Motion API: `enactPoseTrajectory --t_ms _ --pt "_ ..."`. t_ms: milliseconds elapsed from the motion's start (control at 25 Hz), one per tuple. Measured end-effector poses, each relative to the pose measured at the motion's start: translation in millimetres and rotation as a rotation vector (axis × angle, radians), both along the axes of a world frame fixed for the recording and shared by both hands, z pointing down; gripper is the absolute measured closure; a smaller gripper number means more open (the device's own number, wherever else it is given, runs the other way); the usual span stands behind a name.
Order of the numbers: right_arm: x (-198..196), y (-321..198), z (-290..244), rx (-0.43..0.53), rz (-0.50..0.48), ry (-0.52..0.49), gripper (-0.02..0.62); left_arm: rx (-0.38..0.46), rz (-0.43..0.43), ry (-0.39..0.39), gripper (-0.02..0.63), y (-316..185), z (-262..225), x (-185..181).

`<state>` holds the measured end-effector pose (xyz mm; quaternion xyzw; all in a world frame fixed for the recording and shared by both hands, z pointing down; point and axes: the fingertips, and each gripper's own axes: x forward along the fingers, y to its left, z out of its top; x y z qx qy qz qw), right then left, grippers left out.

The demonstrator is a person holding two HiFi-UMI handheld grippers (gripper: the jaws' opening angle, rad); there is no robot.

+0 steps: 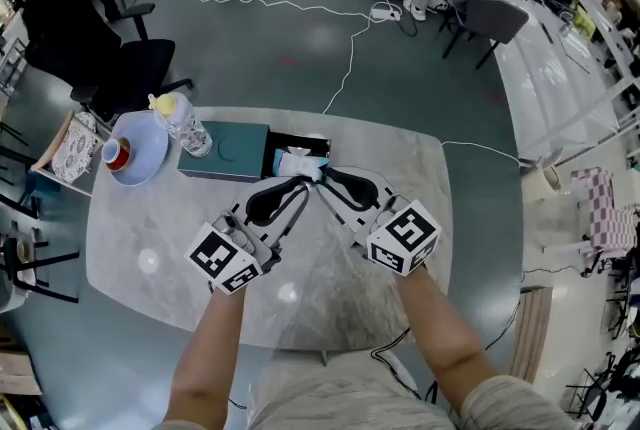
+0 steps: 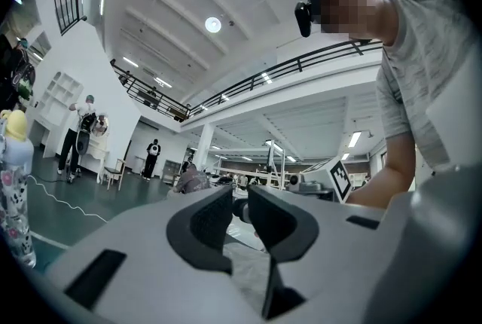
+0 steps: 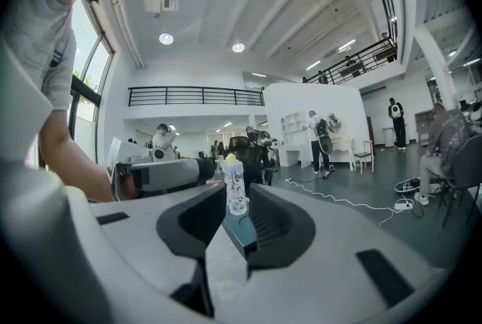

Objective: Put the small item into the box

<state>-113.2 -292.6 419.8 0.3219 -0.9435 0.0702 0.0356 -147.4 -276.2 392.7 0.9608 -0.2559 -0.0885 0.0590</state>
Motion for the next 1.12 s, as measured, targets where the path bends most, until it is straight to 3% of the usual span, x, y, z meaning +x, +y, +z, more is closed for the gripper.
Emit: enactPoseTrajectory --t_ms 280,600,1120 --pt "14 37 -9 0.018 -0.001 -0.041 0.539 0.024 0.047 -0.006 0.541 33 -9 14" --pt "25 75 -5 -0.015 -0.005 -0.084 0.563 -0.017 0.086 0.017 0.559 63 -4 23" --pt "30 99 37 -0.100 -0.010 -0.019 0.577 -0.132 0.090 -0.004 0.569 82 45 35"
